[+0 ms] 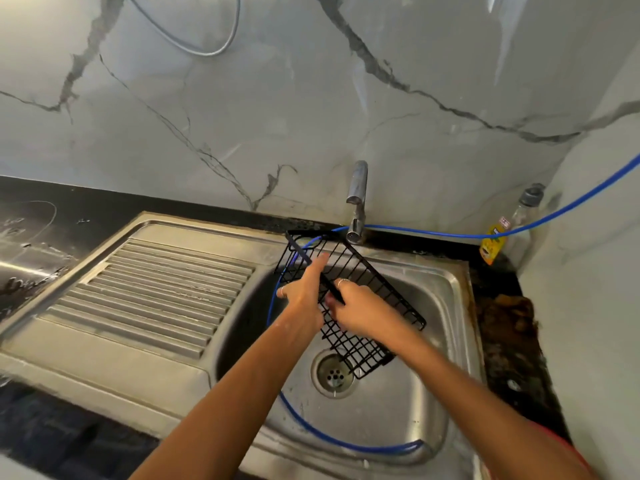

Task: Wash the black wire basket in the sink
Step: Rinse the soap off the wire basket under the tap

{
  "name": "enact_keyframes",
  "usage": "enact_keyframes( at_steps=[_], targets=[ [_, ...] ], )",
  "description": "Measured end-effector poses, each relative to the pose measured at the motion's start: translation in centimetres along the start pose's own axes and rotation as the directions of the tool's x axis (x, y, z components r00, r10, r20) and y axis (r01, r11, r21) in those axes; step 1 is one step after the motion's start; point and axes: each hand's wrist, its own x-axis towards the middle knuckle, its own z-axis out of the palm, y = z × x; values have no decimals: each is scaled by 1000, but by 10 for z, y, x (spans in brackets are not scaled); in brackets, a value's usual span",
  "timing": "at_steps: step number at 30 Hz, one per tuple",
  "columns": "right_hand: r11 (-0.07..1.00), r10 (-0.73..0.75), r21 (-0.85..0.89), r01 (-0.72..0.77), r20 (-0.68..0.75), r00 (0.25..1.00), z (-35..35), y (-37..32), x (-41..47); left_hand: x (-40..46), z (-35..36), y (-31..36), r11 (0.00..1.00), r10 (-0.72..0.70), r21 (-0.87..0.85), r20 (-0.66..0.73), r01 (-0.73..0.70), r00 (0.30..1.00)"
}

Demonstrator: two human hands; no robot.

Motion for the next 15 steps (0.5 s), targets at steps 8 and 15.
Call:
enact_keyframes(
  at_steps=[8,15],
  targets=[
    [659,242,751,43,-267,933,10,-3,-11,-22,-34,17,985,153,46,181,-164,971],
    [167,242,986,-3,-38,970,1,3,-26,7,-108,-3,982,-64,184,79,49,995]
  ],
)
